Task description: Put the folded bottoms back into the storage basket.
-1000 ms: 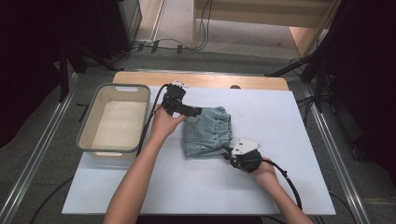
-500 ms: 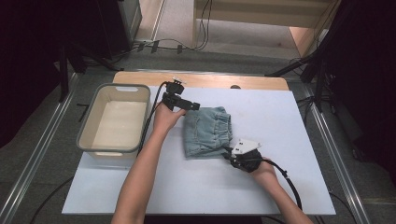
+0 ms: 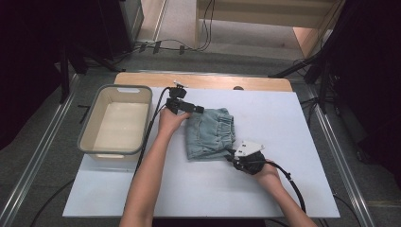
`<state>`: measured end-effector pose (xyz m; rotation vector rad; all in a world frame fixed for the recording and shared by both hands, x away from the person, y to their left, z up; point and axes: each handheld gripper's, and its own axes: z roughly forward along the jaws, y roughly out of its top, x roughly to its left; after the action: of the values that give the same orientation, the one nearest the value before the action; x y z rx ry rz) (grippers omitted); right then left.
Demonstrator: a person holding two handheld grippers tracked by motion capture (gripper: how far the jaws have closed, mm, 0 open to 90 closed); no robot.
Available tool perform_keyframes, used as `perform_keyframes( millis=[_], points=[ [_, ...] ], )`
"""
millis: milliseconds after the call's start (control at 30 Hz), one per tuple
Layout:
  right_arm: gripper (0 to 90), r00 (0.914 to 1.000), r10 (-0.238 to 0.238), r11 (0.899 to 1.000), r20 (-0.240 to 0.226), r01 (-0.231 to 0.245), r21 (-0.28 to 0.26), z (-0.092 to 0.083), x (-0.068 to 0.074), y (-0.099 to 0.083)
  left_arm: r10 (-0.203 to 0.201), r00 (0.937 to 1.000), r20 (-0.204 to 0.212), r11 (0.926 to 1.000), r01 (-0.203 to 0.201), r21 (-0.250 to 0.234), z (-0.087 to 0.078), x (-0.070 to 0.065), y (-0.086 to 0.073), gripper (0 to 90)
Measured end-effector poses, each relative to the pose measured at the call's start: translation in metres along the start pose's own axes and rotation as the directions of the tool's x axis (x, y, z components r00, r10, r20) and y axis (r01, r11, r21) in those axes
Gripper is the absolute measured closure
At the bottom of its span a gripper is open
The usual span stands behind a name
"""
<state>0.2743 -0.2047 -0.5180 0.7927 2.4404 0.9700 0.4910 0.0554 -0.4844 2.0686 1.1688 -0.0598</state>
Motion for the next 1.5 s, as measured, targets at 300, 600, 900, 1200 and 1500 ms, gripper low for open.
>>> perform_keyframes(
  millis=[300, 600, 900, 1200, 1500],
  points=[
    [72.1, 1.0, -0.002, 1.0, -0.005, 0.002, -0.001, 0.0, -0.001, 0.0, -0.068, 0.9974, 0.023, 0.9974, 0.068, 0.024, 0.004, 0.011, -0.003, 13.3],
    [72.1, 0.9999, 0.006, 1.0, -0.01, -0.006, 0.006, 0.0, -0.001, 0.0, -0.042, 0.998, 0.048, 0.9984, 0.04, 0.04, 0.007, 0.01, -0.004, 22.4],
    [72.1, 1.0, -0.002, 1.0, -0.003, 0.002, 0.004, 0.0, -0.001, 0.0, -0.027, 0.9981, 0.056, 0.9985, 0.025, 0.049, 0.009, 0.006, -0.005, 34.5],
    [71.9, 0.9999, 0.01, 1.0, -0.002, -0.01, 0.003, 0.0, 0.0, 0.0, -0.009, 0.9964, 0.084, 0.999, 0.005, 0.045, 0.012, 0.005, -0.006, 63.6],
    [72.2, 0.9999, 0.015, 1.0, 0.006, -0.015, -0.002, 0.0, 0.001, 0.0, 0.028, 0.9975, 0.066, 0.9993, -0.029, 0.022, 0.01, 0.0, -0.007, 74.6]
  ],
)
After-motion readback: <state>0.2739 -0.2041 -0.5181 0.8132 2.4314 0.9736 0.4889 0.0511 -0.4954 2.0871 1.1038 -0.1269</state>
